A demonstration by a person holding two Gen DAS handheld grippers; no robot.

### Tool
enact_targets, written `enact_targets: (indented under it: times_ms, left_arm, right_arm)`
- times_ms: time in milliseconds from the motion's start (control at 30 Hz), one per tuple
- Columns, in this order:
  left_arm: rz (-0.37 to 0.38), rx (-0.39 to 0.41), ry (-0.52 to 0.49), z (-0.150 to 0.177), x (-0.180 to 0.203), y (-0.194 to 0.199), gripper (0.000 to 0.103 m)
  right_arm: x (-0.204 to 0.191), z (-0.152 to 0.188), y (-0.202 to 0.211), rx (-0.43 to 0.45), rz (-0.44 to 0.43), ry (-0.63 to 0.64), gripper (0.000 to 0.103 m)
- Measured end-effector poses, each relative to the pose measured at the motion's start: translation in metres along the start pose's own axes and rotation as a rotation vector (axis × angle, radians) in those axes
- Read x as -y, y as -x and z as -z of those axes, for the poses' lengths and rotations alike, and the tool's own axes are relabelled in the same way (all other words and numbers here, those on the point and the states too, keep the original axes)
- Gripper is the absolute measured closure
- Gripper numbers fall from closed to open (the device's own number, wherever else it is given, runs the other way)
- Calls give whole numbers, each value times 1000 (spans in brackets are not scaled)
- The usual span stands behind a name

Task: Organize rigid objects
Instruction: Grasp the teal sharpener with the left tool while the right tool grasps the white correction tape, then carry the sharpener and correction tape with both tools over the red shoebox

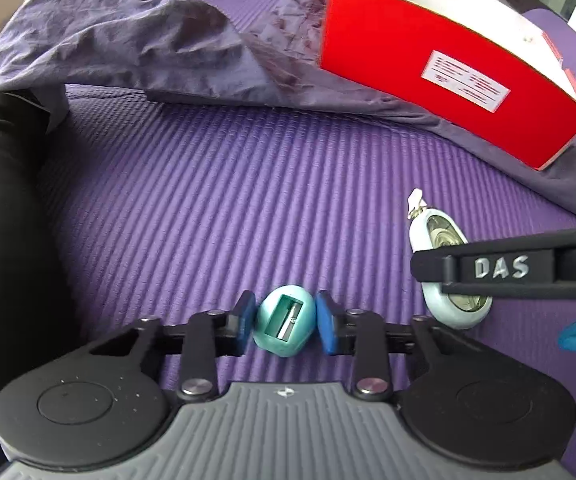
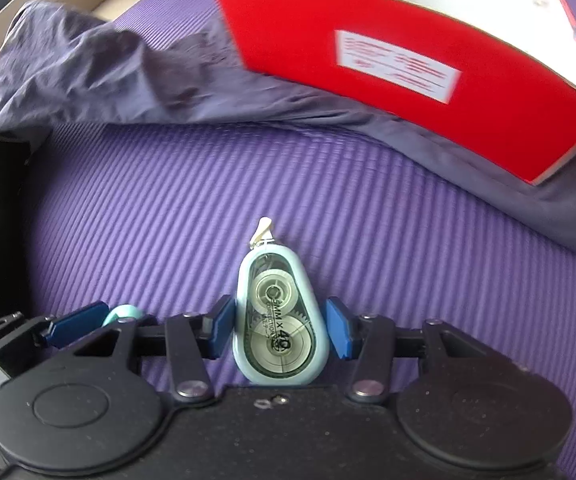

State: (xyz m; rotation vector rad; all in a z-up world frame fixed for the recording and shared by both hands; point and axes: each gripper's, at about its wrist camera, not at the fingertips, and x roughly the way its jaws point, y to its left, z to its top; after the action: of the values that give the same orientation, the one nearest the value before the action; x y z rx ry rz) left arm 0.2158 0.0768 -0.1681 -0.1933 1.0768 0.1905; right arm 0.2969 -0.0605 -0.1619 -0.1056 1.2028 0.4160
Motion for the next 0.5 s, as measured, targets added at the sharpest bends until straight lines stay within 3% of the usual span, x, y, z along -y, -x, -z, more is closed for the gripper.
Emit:
enact_targets:
  times_ms: [500]
  left_arm:
    - [43, 5, 1, -8, 14, 32, 71]
  right_arm:
    - [43, 27, 79, 108, -52, -103, 55]
